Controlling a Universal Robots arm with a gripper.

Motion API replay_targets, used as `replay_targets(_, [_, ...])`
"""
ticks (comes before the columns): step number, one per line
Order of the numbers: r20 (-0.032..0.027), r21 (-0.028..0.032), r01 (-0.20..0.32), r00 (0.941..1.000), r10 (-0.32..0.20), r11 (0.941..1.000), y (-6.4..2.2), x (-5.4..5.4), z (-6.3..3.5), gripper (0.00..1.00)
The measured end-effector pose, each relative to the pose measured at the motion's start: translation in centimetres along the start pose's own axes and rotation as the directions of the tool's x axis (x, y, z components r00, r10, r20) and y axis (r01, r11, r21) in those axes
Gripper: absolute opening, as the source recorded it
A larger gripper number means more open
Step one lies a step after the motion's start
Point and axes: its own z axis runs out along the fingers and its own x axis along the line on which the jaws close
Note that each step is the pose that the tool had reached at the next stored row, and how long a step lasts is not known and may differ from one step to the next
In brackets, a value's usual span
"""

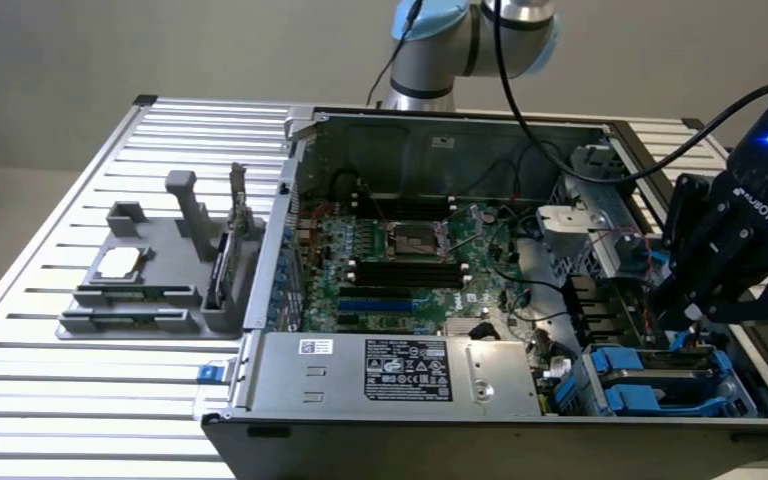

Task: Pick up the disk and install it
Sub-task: 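Insert the second disk wire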

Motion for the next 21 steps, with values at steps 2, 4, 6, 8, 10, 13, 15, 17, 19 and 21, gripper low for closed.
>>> replay_targets(2, [0.0004,-0.0014,0.004,1.0,-0.004,1.0,0.01,0.01,0.1,0.27])
replay_targets(4, [0.001,-0.002,0.008,1.0,-0.008,1.0,0.01,0.02,0.15,0.27])
replay_targets(6, [0.0014,-0.0022,0.012,0.9999,-0.012,0.9999,0.01,0.02,0.16,0.25])
replay_targets(8, [0.0013,-0.0024,0.015,0.9999,-0.015,0.9999,0.01,0.03,0.18,0.19])
replay_targets(10, [0.0017,-0.0025,0.018,0.9998,-0.018,0.9998,0.01,0.03,0.17,0.16])
replay_targets(13, [0.0018,-0.0026,0.018,0.9998,-0.018,0.9998,0.01,0.03,0.17,0.16])
replay_targets(15, [0.0018,-0.0026,0.018,0.9998,-0.018,0.9998,0.01,0.03,0.17,0.16])
replay_targets(17, [0.0018,-0.0026,0.018,0.9998,-0.018,0.9998,0.01,0.02,0.17,0.16])
replay_targets(19, [0.0018,-0.0026,0.018,0.9998,-0.018,0.9998,0.01,0.02,0.17,0.16])
replay_targets(21, [-0.0001,-0.0027,0.02,0.9998,-0.02,0.9998,0.01,0.01,0.16,0.16])
